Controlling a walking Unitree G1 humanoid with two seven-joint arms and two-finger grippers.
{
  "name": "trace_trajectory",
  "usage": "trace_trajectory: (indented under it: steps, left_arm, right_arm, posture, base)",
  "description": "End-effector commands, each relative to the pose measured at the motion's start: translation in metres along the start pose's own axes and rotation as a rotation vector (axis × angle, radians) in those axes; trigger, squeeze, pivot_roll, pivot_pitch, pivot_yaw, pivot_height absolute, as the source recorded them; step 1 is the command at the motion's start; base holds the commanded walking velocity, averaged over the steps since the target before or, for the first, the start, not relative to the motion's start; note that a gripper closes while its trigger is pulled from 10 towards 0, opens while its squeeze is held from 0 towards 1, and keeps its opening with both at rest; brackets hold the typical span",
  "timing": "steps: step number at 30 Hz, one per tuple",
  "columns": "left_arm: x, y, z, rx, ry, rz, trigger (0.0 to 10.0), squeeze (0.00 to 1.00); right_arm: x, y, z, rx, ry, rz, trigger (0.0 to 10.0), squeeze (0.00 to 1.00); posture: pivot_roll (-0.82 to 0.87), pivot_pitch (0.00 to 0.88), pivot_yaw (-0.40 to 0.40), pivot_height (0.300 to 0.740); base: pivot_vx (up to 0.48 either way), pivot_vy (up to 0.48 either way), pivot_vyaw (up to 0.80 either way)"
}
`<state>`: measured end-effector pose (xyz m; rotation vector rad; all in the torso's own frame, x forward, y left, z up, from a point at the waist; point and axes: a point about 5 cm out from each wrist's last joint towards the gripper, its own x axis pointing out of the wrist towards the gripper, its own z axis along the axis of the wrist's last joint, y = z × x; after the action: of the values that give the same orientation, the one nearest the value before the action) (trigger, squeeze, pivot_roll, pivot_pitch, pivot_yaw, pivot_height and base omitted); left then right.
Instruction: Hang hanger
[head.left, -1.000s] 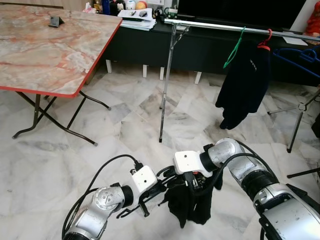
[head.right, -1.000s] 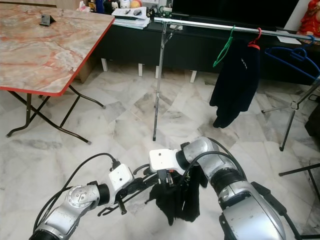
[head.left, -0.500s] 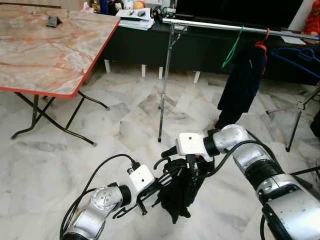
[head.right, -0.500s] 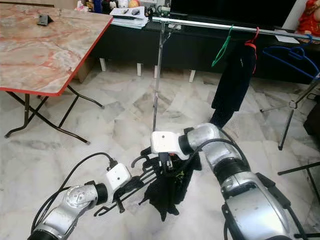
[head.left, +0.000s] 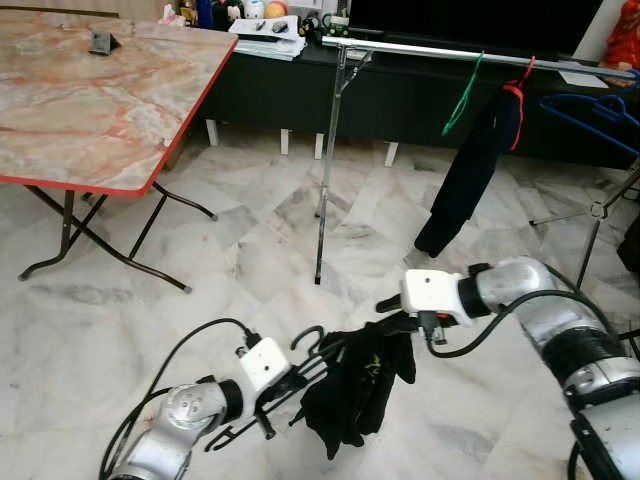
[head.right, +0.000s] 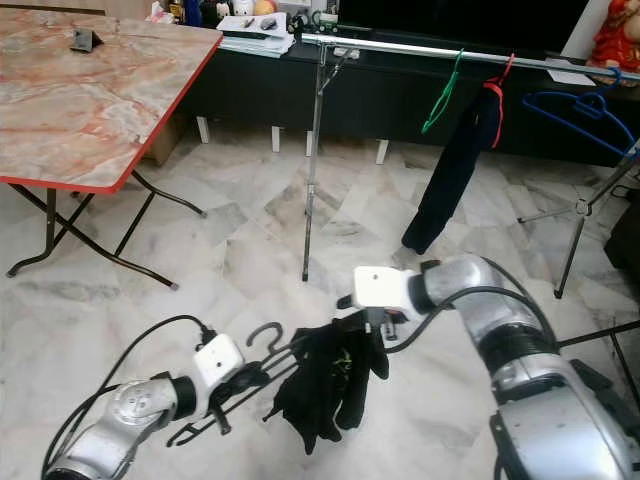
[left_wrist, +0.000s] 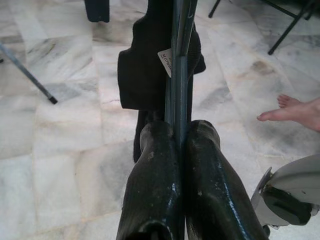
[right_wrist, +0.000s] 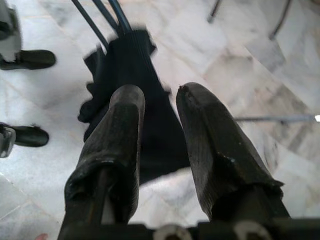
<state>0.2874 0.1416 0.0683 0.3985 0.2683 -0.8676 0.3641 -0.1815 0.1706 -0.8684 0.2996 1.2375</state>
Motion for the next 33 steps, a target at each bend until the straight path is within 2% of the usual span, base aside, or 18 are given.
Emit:
trace_trajectory:
  steps: [1,3,5,7,15,20,28,30,33]
  left_arm:
    - [-0.004,0.002,0.007,-0.011,-0.054,0.013,0.0,0.00]
    - [-0.005,0.003,0.006,-0.015,-0.056,0.019,0.0,0.00]
    - [-0.012,0.006,0.005,-0.021,-0.058,0.028,0.0,0.00]
    - [-0.018,0.007,0.005,-0.033,-0.068,0.027,0.0,0.00]
    - [-0.034,0.011,0.013,-0.100,-0.128,-0.029,0.0,0.00]
    - [-0.040,0.007,0.009,-0.072,-0.069,-0.106,0.0,0.00]
    - [-0.051,0.008,0.005,-0.071,-0.016,-0.171,0.0,0.00]
    - [-0.055,0.013,0.007,-0.071,-0.018,-0.166,0.0,0.00]
    - [-0.057,0.017,0.011,-0.071,-0.036,-0.165,0.0,0.00]
  right_arm:
    - [-0.013,0.002,-0.014,0.060,0.011,-0.048,10.0,0.00]
    - [-0.015,0.003,-0.017,0.072,0.018,-0.055,10.0,0.00]
    - [-0.022,0.006,-0.031,0.101,0.061,-0.109,10.0,0.00]
    - [-0.026,0.010,-0.037,0.151,0.034,-0.126,10.0,0.00]
    - [-0.022,0.029,-0.054,0.257,0.011,-0.104,10.0,0.00]
    - [-0.021,0.028,-0.052,0.277,-0.028,-0.133,10.0,0.00]
    - [-0.028,0.028,-0.057,0.274,0.003,-0.145,10.0,0.00]
    - [-0.027,0.038,-0.062,0.282,0.026,-0.080,10.0,0.00]
    - [-0.025,0.040,-0.065,0.311,0.024,-0.091,10.0,0.00]
  posture:
    - [0.06,0.155,-0.122,0.740]
    - [0.06,0.156,-0.123,0.740]
    - [0.05,0.158,-0.122,0.740]
    - [0.05,0.159,-0.120,0.740]
    - [0.06,0.162,-0.117,0.740]
    - [0.06,0.156,-0.111,0.740]
    - [0.05,0.141,-0.112,0.740]
    - [0.05,0.135,-0.112,0.740]
    - [0.06,0.131,-0.112,0.740]
  base:
    - [0.000,0.000,0.00]
    - [0.000,0.000,0.00]
    - [0.000,0.000,0.00]
    - [0.000,0.000,0.00]
    - [0.000,0.000,0.00]
    - [0.000,0.000,0.00]
    - [0.000,0.000,0.00]
    - [0.000,0.000,0.00]
    - [0.000,0.000,0.00]
